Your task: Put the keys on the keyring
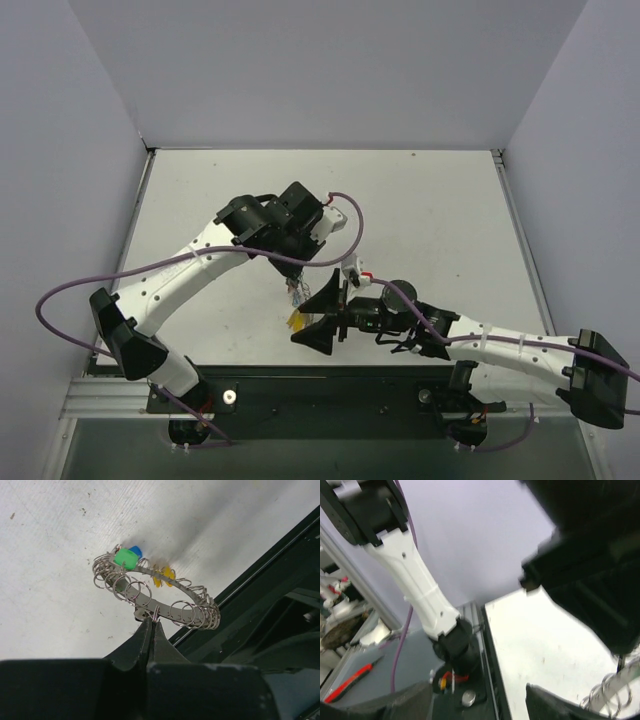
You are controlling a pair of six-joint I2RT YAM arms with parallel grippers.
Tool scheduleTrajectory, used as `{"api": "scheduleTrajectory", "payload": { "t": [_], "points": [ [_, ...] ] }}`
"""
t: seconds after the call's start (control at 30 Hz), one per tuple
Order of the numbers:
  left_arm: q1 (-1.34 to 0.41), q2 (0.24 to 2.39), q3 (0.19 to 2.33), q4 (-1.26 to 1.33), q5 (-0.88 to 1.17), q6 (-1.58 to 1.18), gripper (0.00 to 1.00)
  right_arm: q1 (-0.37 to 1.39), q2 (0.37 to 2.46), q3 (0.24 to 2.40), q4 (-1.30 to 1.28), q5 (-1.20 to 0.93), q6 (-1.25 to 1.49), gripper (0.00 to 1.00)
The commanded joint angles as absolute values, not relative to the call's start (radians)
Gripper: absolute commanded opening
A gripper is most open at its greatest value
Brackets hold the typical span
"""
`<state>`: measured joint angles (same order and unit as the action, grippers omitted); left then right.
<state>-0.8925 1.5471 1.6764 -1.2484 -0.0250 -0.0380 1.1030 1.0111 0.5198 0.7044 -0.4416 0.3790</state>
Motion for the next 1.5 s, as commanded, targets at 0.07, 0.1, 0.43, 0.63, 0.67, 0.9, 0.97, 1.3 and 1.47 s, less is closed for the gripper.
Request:
{"api": "scheduleTrajectory", "payload": {
  "t": [0.07, 0.1, 0.43, 0.63, 0.67, 0.9, 0.97, 1.3, 1.47],
  "points": [
    [-0.819, 1.497, 1.714, -1.18, 0.115, -0.081, 0.0, 1.126, 1.068, 0.485, 0.916, -0.431, 0.43, 0.76],
    [-0.813, 1.493, 1.709, -1.18, 0.12, -0.081, 0.0, 1.127, 1.075, 0.486, 0.916, -0.428, 0.43, 0.75],
    [-0.761, 1.466, 1.651, -1.132, 0.225, -0.097, 0.0, 1.14, 1.121, 0.442, 0.91, -0.204, 0.403, 0.79],
    [-0.752, 1.457, 1.625, -1.111, 0.273, -0.103, 0.0, 1.138, 1.085, 0.408, 0.904, -0.028, 0.361, 0.76],
    [-0.753, 1.451, 1.614, -1.108, 0.276, -0.104, 0.0, 1.137, 1.072, 0.407, 0.902, -0.009, 0.341, 0.76],
    [-0.746, 1.431, 1.577, -1.074, 0.317, -0.124, 0.0, 1.135, 1.051, 0.402, 0.919, 0.035, 0.291, 0.65],
    [-0.744, 1.427, 1.574, -1.068, 0.324, -0.127, 0.0, 1.134, 1.054, 0.4, 0.937, 0.02, 0.29, 0.65],
    [-0.744, 1.414, 1.548, -1.025, 0.388, -0.146, 0.0, 1.132, 1.068, 0.411, 0.962, 0.032, 0.281, 0.56],
    [-0.742, 1.407, 1.542, -1.012, 0.403, -0.156, 0.0, 1.124, 1.089, 0.423, 0.979, 0.04, 0.29, 0.48]
  ]
}}
